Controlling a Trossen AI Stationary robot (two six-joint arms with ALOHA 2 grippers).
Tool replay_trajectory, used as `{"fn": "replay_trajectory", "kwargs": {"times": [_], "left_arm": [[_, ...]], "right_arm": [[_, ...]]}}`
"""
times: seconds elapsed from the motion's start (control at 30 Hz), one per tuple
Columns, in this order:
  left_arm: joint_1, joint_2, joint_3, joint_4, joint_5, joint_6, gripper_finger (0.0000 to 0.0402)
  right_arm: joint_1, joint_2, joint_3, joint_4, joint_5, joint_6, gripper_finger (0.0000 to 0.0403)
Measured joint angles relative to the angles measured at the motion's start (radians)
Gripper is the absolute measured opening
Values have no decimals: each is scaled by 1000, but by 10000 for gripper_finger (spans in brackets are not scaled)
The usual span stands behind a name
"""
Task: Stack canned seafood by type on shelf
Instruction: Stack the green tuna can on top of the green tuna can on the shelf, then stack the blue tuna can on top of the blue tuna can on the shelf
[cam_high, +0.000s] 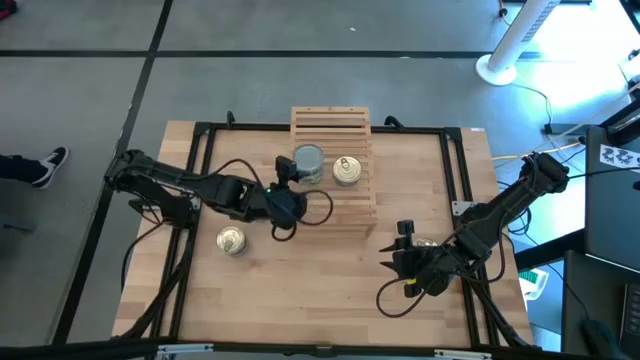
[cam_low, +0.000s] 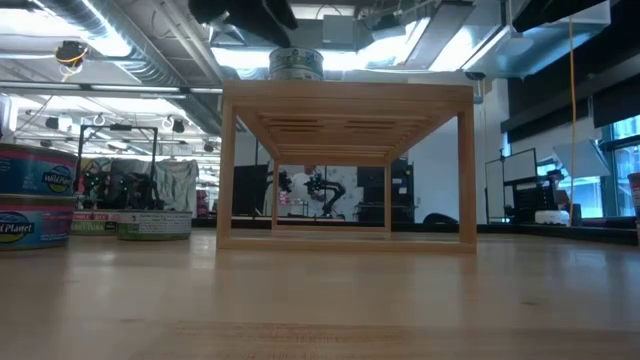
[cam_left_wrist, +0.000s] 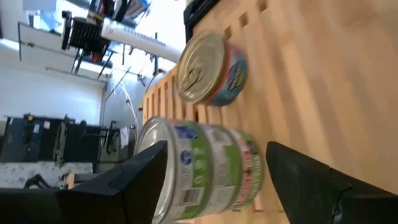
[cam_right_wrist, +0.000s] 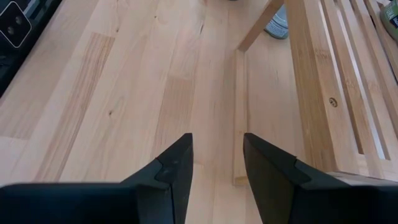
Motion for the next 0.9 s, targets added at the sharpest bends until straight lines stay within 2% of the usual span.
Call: {"fn": "replay_trajectory", "kwargs": {"times": [0.27,0.4,0.5,0.6,0.73,0.9], "left_arm": [[-89,0,0,0,1,-13,272],[-122,0,0,0,5,-109,272],[-139,0,0,0,17,-215,272],[-152,0,0,0,41,-312,272],[-162,2,0,0,69,-393,272],[-164,9,0,-1,106,-451,272]], "right_arm": [[0,0,0,0,0,1,143],[0,0,0,0,-21,8,143],[0,0,0,0,-51,84,143],[0,0,0,0,-120,175,143],[0,0,0,-5,-264,275,143],[0,0,0,-125,-412,450,143]]}}
